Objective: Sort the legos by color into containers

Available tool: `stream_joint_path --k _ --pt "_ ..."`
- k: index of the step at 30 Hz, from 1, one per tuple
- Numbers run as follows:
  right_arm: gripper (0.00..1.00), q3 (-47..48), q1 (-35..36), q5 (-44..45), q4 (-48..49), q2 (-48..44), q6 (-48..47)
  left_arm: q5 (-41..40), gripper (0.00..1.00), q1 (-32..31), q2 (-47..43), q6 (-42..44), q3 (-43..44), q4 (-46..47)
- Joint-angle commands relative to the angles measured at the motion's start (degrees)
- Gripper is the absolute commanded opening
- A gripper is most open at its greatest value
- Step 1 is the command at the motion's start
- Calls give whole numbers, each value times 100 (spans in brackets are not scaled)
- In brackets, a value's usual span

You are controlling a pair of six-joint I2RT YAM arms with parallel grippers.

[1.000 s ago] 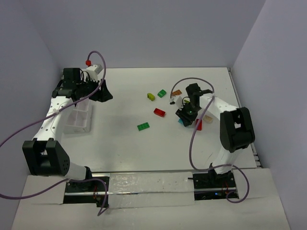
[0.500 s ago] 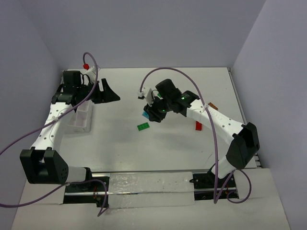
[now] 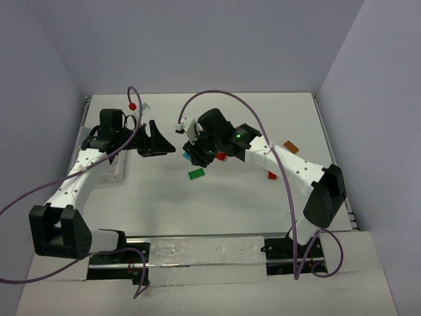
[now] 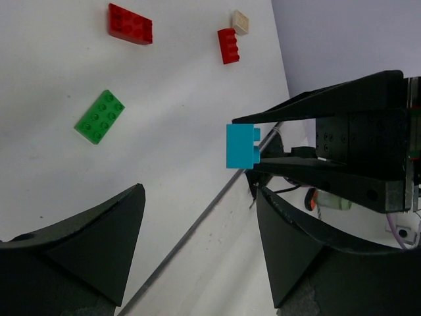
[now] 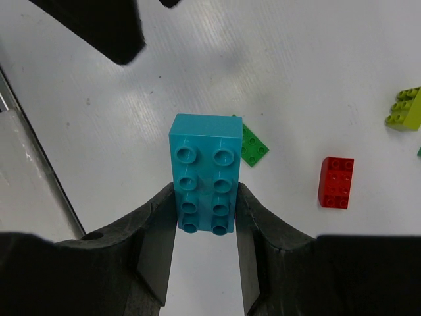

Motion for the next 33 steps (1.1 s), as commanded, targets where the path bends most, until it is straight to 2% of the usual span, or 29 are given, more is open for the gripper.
stream_joint_path --k 1,22,26,28,29,30,31,32,33 --pt "0 385 161 68 96 48 96 481 77 -43 67 -445 3 586" --pt "0 1121 406 183 -198 462 54 791 60 -384 187 -920 -318 1159" --pt "0 1130 445 194 -185 476 58 842 43 -384 170 -991 -384 1258" --pt "0 1142 449 201 -180 473 57 876 26 -384 147 -1005 -415 1274" --pt "1 1149 454 207 -180 466 63 880 15 -383 131 -997 -416 1262" --pt "7 1155 448 207 -180 460 63 869 7 -377 115 -965 -416 1235" --pt "18 1151 452 207 -175 458 68 843 2 -359 81 -919 -388 1181" --pt "24 1148 455 207 -172 458 72 797 0 -349 64 -850 -372 1100" --pt "37 1126 449 213 -171 431 77 717 0 -234 26 -711 -328 930"
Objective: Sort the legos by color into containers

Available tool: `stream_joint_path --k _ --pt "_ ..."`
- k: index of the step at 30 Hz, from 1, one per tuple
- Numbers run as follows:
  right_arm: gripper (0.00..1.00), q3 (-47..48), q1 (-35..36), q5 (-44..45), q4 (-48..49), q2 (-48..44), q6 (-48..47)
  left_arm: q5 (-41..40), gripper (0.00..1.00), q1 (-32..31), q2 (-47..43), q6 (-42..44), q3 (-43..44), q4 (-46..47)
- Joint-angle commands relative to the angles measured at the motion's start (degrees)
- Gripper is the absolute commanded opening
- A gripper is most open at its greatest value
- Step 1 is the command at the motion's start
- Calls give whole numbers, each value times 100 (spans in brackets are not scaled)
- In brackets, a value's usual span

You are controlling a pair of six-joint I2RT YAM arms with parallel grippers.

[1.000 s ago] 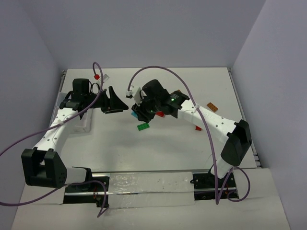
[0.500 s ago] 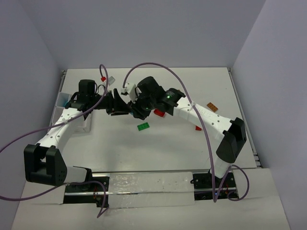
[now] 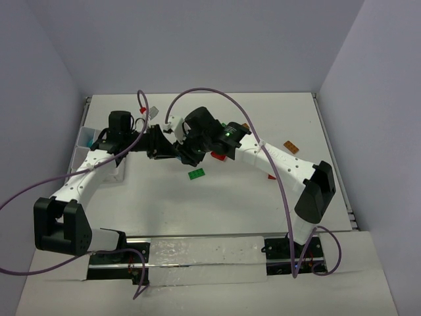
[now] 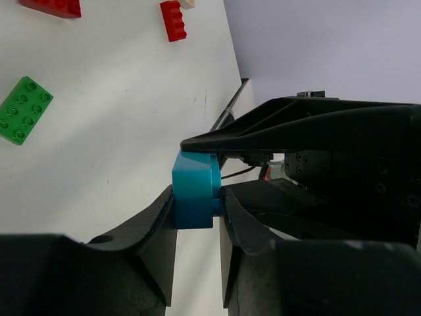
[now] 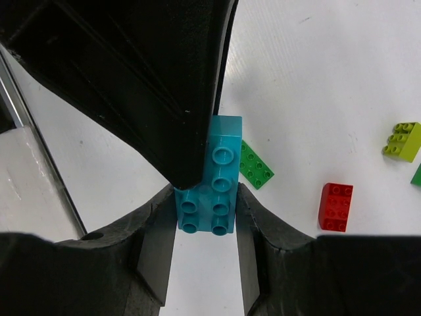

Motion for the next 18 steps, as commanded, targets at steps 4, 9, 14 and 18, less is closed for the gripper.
stream_joint_path --k 4,9,14,18 --pt "92 43 -55 -22 145 -199 87 -361 0 625 -271 1061 441 -701" --pt "100 -303 -527 -318 196 -523 229 -1945 0 1590 1 3102 1758 -2627" --pt "100 -664 -1089 -455 275 -785 297 -4438 0 1919 35 4115 2213 -2527" --pt "100 -837 -1339 -522 294 -863 310 -4964 0 2084 128 4607 2264 -2260"
